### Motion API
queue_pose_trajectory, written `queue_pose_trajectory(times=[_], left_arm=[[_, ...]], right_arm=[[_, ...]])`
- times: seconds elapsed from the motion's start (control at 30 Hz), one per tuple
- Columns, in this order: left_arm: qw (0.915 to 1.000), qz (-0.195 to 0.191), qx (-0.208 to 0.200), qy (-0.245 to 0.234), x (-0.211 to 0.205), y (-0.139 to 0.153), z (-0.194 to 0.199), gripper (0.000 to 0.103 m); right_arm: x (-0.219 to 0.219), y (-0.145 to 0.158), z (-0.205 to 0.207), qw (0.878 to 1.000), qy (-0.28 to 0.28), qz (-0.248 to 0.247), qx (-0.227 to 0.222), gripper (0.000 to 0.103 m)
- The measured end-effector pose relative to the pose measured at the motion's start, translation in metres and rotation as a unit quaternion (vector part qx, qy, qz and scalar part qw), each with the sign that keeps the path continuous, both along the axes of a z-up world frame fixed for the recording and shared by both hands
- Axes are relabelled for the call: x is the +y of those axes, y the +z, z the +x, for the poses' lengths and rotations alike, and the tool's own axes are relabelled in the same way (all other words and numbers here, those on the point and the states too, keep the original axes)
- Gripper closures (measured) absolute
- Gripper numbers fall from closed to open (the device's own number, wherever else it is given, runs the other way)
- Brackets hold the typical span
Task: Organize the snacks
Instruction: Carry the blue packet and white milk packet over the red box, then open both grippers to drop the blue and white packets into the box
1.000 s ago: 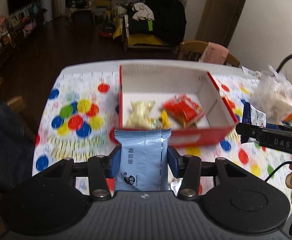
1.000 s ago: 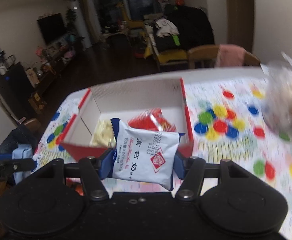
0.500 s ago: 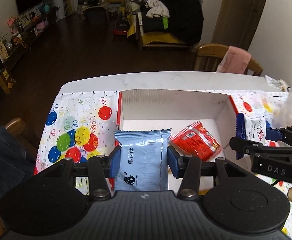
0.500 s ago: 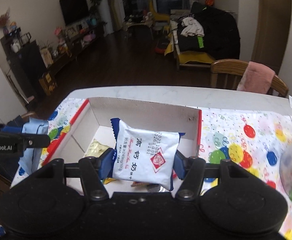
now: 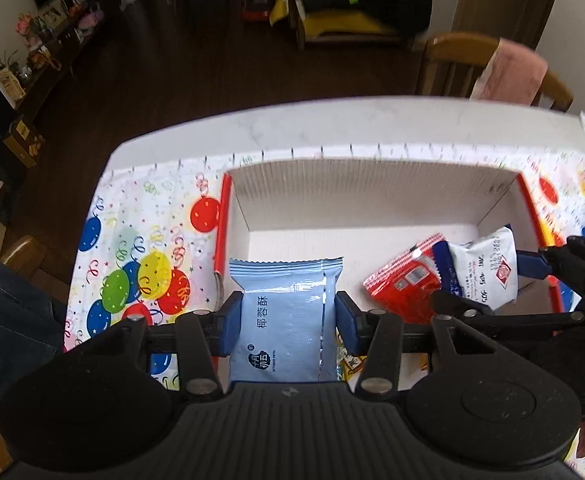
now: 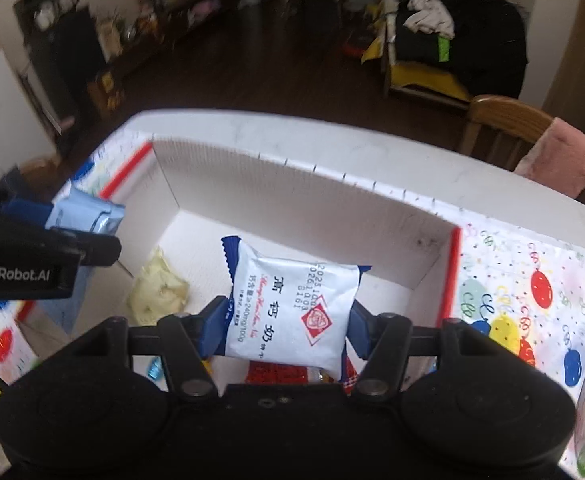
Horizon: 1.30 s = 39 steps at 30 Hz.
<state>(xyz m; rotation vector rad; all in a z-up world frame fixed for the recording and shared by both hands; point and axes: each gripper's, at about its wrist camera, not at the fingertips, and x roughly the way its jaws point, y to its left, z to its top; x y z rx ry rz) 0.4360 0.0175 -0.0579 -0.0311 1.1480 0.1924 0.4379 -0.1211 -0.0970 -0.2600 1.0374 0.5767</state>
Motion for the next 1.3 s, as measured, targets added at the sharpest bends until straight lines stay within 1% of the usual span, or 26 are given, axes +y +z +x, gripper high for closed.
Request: queue_pose_trajectory(times=[0.23, 0.53, 0.7, 0.77, 0.9, 0.93, 1.2, 1.3], left_arm=[[0.9992, 0.008, 0.04, 0.005, 0.001, -0.022, 0.02, 0.055], [0.9975, 0.02, 0.068, 0.001, -0.002, -0.042, 0.031, 0.055], [0.9964, 0.025, 0.081, -0.003, -0.005, -0.051, 0.033, 0.055], [0.9964, 0.026, 0.081, -0.002, -0.006, -0.052, 0.032, 0.055], [0.9965, 0.015, 0.082, 0.004, -0.005, -0.052, 0.031, 0.055], [0.9967, 0.013, 0.08, 0.004, -0.005, -0.051, 0.031, 0.055], [0.9985, 0.0, 0.054, 0.002, -0.003, -0.037, 0.018, 0.054], [0.9991, -0.011, 0.04, -0.001, -0.001, -0.029, 0.009, 0.054]], right_arm=[[0.011, -0.022, 0.011, 0.999, 0.013, -0.034, 0.013, 0.043], [0.02, -0.033, 0.017, 0.998, 0.017, -0.058, 0.02, 0.043], [0.019, -0.039, 0.019, 0.998, 0.01, -0.062, 0.029, 0.039], [0.017, -0.04, 0.019, 0.998, 0.007, -0.059, 0.03, 0.039], [0.015, -0.037, 0.017, 0.998, 0.004, -0.056, 0.028, 0.033], [0.015, -0.036, 0.016, 0.998, 0.003, -0.056, 0.026, 0.032], [0.005, -0.015, 0.006, 0.999, -0.01, -0.031, 0.012, 0.029], [0.0, -0.004, 0.0, 1.0, -0.014, -0.018, 0.01, 0.028]])
